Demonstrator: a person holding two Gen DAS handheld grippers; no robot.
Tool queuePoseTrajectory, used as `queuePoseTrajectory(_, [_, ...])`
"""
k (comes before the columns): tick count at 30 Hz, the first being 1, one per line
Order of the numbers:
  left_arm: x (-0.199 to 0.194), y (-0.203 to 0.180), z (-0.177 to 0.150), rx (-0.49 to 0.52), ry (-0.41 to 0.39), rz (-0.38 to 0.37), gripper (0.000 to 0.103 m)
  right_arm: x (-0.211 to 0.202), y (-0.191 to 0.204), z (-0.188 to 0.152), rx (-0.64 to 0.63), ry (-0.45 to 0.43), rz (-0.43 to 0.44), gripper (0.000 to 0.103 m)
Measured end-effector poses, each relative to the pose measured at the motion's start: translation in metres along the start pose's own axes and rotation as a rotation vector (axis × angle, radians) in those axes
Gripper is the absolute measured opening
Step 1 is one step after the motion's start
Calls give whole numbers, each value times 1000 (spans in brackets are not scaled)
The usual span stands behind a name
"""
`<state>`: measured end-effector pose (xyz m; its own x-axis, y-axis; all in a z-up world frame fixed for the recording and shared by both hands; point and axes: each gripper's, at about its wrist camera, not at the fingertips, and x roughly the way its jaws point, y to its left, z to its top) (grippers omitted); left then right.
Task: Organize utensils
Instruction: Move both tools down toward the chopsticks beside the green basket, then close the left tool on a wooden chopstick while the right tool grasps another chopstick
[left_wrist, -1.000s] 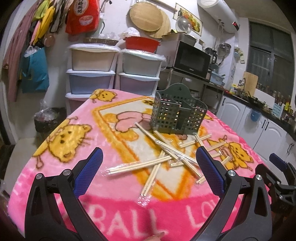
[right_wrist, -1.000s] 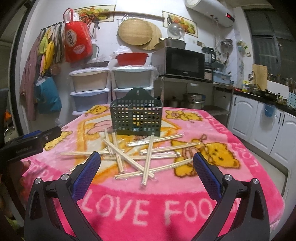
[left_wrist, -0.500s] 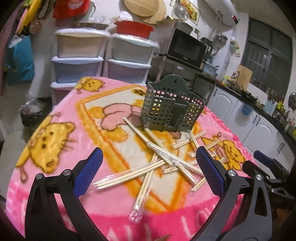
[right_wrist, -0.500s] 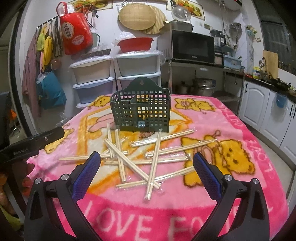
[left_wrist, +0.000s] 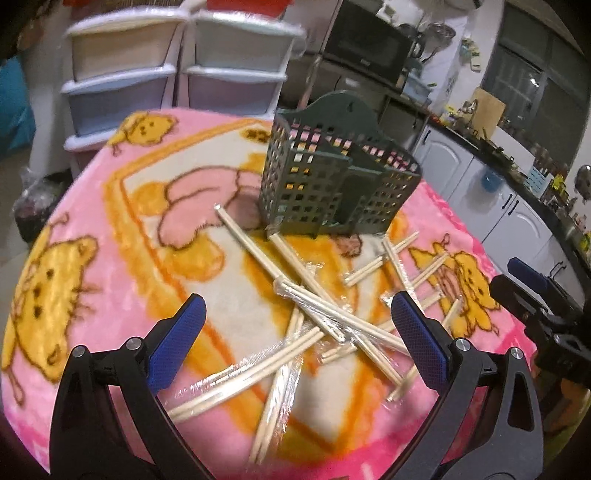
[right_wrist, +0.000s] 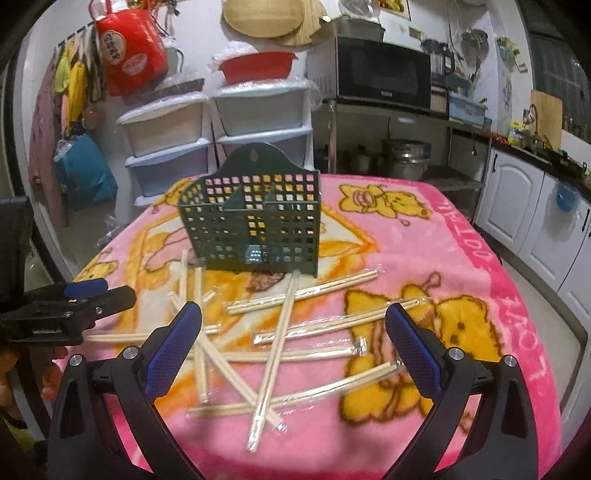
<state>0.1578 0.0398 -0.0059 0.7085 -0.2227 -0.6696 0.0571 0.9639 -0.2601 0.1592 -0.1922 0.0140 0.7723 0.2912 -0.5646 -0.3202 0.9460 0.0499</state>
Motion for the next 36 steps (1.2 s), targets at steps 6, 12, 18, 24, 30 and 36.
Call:
queuePoseTrajectory(6, [24,17,3,-73,97,-55,71,48,-14,8,53,135,40,73])
queuePoseTrajectory(12, [42,31,3,-143,171,-129,62,84,-14,10,72,248,116,55])
queuePoseTrajectory(18, [56,43,3,-226,218,-199,50,115,-13,12,105,350,179,42])
queuePoseTrajectory(24, [65,46,7,-270,232,-242,46,132,-14,13,136,400,214,27])
queuePoseTrajectory(30, [74,46,11,-294,237,-255,23,142,-17,13,149,429,219,12])
queuePoseTrajectory(36, [70,47,13,-290,229,-261,7,136,-22,13,152,419,229,8])
